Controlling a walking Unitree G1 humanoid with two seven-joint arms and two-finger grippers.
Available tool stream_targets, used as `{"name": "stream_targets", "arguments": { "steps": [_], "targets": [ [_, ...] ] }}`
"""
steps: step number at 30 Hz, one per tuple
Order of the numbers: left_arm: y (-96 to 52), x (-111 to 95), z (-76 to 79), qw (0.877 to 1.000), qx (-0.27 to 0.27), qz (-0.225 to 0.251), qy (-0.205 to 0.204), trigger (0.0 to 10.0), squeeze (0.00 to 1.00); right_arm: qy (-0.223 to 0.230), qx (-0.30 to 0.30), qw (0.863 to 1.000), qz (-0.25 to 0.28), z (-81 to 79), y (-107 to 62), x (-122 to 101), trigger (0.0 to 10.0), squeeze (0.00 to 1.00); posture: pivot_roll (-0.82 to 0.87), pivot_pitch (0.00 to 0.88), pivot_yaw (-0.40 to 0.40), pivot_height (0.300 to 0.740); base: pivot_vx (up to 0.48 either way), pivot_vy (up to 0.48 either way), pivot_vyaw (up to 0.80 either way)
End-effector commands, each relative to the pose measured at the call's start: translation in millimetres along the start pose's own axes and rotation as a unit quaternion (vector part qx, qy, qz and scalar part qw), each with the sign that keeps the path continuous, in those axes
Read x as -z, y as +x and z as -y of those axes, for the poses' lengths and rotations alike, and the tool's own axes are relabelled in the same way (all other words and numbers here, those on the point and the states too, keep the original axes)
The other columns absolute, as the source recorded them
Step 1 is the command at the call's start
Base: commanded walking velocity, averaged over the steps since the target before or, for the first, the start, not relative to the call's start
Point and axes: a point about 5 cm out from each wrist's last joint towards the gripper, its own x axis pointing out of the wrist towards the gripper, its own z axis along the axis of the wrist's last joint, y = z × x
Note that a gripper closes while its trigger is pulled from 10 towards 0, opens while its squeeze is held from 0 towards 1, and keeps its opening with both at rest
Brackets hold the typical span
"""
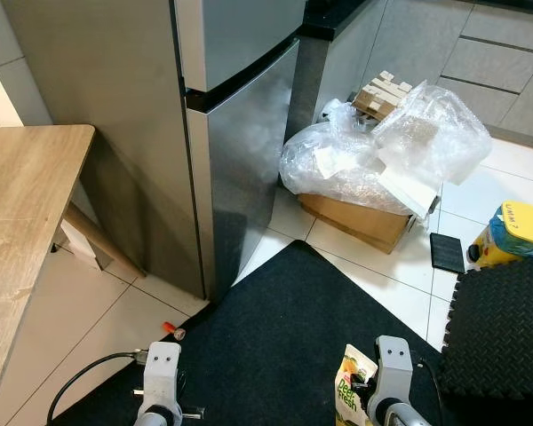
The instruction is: Restocking fridge
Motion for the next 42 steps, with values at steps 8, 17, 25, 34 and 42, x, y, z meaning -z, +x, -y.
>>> {"name": "stream_targets", "arguments": {
  "steps": [8,17,25,34,42],
  "targets": [
    [-0.2,2.4,2.9,1.000,0.007,-0.008,0.000,10.0,0.00,-0.007,0.001,1.000,-0.004,-0.3,-0.3,1.7,10.0,0.00,-0.08,0.061,-0.040,0.740,0.000,0.000,0.00],
    [1.0,0.9,3.2,1.000,0.012,-0.008,-0.004,10.0,0.00,-0.006,0.001,1.000,-0.004,-0.4,-0.4,2.0,10.0,0.00,-0.08,0.061,-0.039,0.740,0.189,0.000,0.00],
    [0.5,1.5,2.1,1.000,0.012,-0.009,-0.004,10.0,0.00,-0.006,0.001,1.000,-0.005,-0.7,-0.6,2.7,10.0,0.00,-0.08,0.060,-0.039,0.740,0.293,0.000,0.00],
    [-0.3,2.1,1.4,1.000,0.012,-0.007,-0.004,10.0,0.00,-0.007,0.001,1.000,-0.005,-0.5,-0.8,3.0,10.0,0.00,-0.08,0.059,-0.040,0.740,0.296,0.000,0.00],
    [0.0,1.8,0.6,1.000,0.012,-0.009,-0.003,10.0,0.00,-0.007,0.001,1.000,-0.005,-0.9,-0.6,2.8,10.0,0.00,-0.08,0.058,-0.037,0.740,0.286,0.000,0.00]
  ]
}}
